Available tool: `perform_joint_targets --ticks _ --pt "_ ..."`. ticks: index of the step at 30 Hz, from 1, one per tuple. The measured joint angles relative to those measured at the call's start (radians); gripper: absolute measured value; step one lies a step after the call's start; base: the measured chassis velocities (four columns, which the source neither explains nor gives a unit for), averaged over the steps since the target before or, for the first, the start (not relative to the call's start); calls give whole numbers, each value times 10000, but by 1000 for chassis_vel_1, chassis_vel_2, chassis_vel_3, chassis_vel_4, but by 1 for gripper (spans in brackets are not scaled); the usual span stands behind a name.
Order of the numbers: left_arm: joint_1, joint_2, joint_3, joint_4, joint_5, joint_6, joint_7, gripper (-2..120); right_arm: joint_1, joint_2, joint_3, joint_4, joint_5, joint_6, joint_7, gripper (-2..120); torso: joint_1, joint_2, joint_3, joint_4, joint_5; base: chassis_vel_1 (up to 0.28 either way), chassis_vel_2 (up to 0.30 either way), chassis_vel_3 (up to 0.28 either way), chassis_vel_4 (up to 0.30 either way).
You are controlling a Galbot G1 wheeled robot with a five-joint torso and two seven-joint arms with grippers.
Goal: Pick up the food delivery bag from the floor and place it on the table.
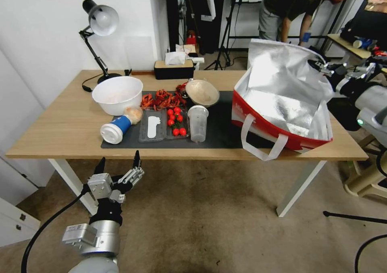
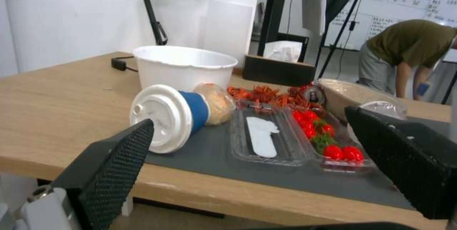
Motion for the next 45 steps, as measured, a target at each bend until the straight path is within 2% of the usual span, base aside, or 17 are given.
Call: perform_joint_targets --ticks 7,30,32,34,38,39,41,43,45 --pt "66 -19 1 -47 72 -25 1 100 496 23 -237 61 56 -3 211 0 -2 0 -1 1 -2 0 0 0 0" --pt "256 -232 122 -122 455 -277 76 100 425 381 -555 -441 -640 -2 732 0 -2 0 0 -1 1 0 0 0 0" --pt "280 -253 131 -122 483 -317 78 100 502 376 -616 -478 -753 20 754 7 -2 0 0 -1 1 0 0 0 0" --pt "284 -259 132 -122 487 -323 79 100 530 372 -632 -495 -775 22 754 9 -2 0 0 -1 1 0 0 0 0" --pt "295 -321 142 -122 522 -352 97 100 817 348 -843 -616 -1019 82 703 25 -2 0 0 -2 1 0 0 0 0" --pt "295 -321 142 -122 522 -352 97 100 817 348 -843 -616 -1019 82 703 25 -2 0 0 -2 1 0 0 0 0" --pt "300 -360 167 -121 556 -363 110 100 1020 358 -1009 -681 -1233 103 679 39 -1 0 0 0 -2 0 0 0 0" --pt "301 -365 168 -118 560 -372 111 100 1057 363 -1067 -712 -1370 104 647 42 -1 0 0 0 -1 0 0 0 0" --pt "300 -365 168 -94 565 -387 112 100 1172 373 -1246 -790 -1753 125 557 53 -2 0 0 -2 -1 0 0 0 0"
